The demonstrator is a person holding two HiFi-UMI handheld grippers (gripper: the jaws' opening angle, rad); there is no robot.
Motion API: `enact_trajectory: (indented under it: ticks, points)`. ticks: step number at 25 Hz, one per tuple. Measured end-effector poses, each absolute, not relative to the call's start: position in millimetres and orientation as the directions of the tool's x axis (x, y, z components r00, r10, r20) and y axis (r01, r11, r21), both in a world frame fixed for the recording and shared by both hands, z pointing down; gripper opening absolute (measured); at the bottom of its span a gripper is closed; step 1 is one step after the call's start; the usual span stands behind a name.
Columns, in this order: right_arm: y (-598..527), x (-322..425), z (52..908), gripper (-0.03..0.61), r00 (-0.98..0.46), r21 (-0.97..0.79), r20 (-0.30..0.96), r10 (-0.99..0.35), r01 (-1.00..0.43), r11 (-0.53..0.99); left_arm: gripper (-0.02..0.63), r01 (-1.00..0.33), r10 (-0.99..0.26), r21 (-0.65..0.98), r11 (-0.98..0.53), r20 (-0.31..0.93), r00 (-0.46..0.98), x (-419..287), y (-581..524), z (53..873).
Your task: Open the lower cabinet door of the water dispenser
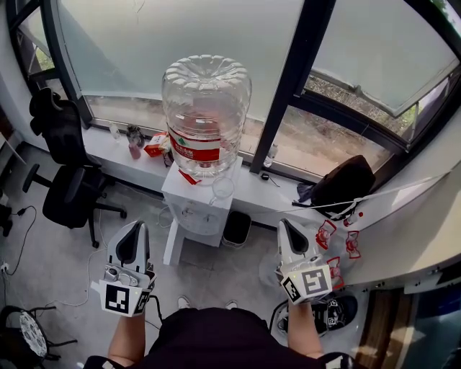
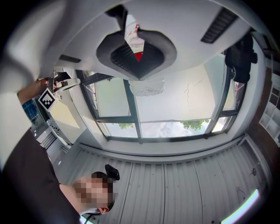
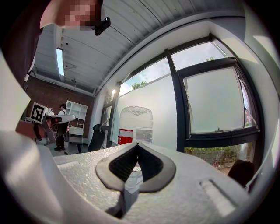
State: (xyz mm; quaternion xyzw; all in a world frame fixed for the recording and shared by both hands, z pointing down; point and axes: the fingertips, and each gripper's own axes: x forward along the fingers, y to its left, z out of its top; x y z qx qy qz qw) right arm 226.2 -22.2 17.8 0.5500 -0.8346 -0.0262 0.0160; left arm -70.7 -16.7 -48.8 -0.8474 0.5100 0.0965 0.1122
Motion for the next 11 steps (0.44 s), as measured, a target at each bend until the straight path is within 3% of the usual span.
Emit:
enact_trajectory:
  ticks: [11]
  points:
    - [-21.0, 227.0, 20.6, 0.005, -0.391, 0.056, 0.005, -0.920, -0.919, 0.390, 0.009, -0.881, -0.836, -0.095, -0.464, -0.282, 0.470, -67.9, -15.7, -47.7]
